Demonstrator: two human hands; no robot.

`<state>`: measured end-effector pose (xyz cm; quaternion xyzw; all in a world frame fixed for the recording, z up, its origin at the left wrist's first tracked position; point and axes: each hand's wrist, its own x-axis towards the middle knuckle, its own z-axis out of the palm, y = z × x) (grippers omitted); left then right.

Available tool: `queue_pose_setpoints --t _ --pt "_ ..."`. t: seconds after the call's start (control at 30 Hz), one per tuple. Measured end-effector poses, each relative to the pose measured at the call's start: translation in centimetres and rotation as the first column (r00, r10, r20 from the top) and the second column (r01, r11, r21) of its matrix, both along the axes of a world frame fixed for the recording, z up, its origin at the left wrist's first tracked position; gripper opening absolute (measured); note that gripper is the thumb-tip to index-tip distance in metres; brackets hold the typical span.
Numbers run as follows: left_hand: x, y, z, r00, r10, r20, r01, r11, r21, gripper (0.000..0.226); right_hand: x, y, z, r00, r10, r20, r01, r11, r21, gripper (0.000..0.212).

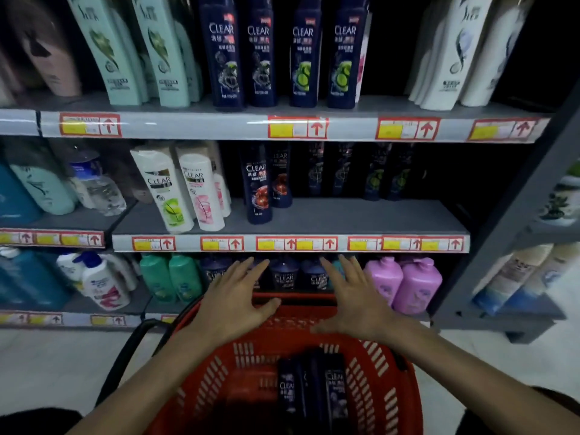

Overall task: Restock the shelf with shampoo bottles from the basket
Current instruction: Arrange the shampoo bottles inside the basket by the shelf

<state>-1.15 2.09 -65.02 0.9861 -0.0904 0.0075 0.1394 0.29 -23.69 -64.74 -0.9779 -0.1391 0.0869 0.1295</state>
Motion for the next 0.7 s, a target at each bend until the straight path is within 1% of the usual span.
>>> queue_pose_setpoints --t 0.1,0.2,0.3,0.43,0.5,0.57,0.63,0.67,0.7 --pt "-1.0 0.3 -2.3 0.997 -0.027 -0.067 0.032 0.996 0.084 0.090 -1.5 -1.0 -2.8 0.998 0.040 -0.057 -0.043 0.998 -0.039 0.136" --pt "-2.1 0.5 -4.6 0.990 -0.069 -0.123 0.092 0.977 0.191 0.088 -2.8 -1.7 -5.9 0.986 0.113 -0.122 -0.128 0.984 -0.125 0.125" --pt "-3.1 1.2 -7.2 0.975 -0.077 -0.208 0.134 0.951 0.280 0.085 -4.1 -2.7 -9.0 0.962 0.210 -0.172 -0.248 0.937 -0.244 0.113" --pt "-4.2 3.6 -10.8 0.954 -0.041 -0.296 0.165 0.899 0.406 0.082 -5.5 -4.9 -12.2 0.917 0.321 -0.235 -0.383 0.874 -0.298 0.095" --pt "-4.8 4.6 -12.6 0.940 -0.033 -0.339 0.206 0.848 0.488 0.082 -6.1 -5.8 -13.3 0.901 0.320 -0.294 -0.409 0.852 -0.326 0.091" --pt "-5.3 5.4 -14.3 0.925 -0.021 -0.379 0.261 0.760 0.595 0.084 -6.3 -6.3 -14.3 0.888 0.312 -0.338 -0.431 0.823 -0.371 0.091" --pt "-5.8 6.0 -15.5 0.914 -0.016 -0.405 0.308 0.676 0.669 0.090 -6.3 -6.5 -14.8 0.870 0.306 -0.387 -0.460 0.786 -0.412 0.087" --pt "-5.9 6.3 -15.8 0.909 -0.010 -0.416 0.326 0.639 0.696 0.090 -6.3 -6.5 -14.9 0.865 0.296 -0.405 -0.465 0.776 -0.425 0.083" --pt "-5.9 6.4 -16.0 0.903 -0.002 -0.429 0.342 0.607 0.718 0.084 -6.2 -6.5 -14.9 0.864 0.285 -0.416 -0.466 0.767 -0.442 0.078"
